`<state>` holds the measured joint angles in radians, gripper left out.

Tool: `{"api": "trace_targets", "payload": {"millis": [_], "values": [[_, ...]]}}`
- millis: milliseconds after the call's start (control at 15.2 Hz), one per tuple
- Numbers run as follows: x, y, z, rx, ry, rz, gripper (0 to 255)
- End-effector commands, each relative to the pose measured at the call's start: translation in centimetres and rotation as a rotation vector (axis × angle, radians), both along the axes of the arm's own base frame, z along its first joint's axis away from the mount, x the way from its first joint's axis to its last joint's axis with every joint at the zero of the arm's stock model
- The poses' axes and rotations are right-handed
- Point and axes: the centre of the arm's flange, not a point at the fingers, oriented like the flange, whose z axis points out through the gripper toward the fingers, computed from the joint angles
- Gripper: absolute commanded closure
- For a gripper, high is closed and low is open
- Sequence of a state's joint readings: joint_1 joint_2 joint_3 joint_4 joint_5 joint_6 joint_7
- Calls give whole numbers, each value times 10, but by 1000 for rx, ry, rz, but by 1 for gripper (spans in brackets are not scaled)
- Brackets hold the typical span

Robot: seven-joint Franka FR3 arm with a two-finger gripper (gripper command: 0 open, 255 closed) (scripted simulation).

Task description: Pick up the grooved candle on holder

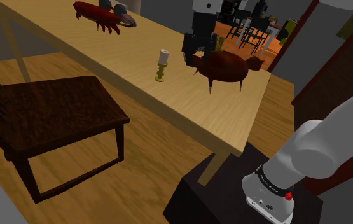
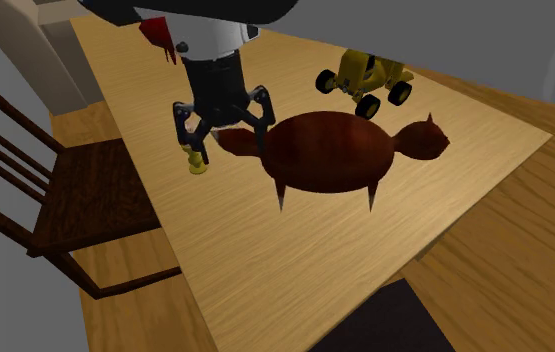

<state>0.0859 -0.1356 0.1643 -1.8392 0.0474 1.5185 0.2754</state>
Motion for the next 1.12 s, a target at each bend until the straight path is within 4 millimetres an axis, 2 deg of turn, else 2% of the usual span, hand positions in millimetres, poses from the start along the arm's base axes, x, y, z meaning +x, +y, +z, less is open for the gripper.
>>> {"api": "trace_targets", "payload": {"millis": [0, 528, 1056], "values": [[23, 13, 4, 1, -6, 5, 0], [103, 68, 23, 4, -31, 25, 0], [103, 68, -17, 4, -31, 26, 0]]}}
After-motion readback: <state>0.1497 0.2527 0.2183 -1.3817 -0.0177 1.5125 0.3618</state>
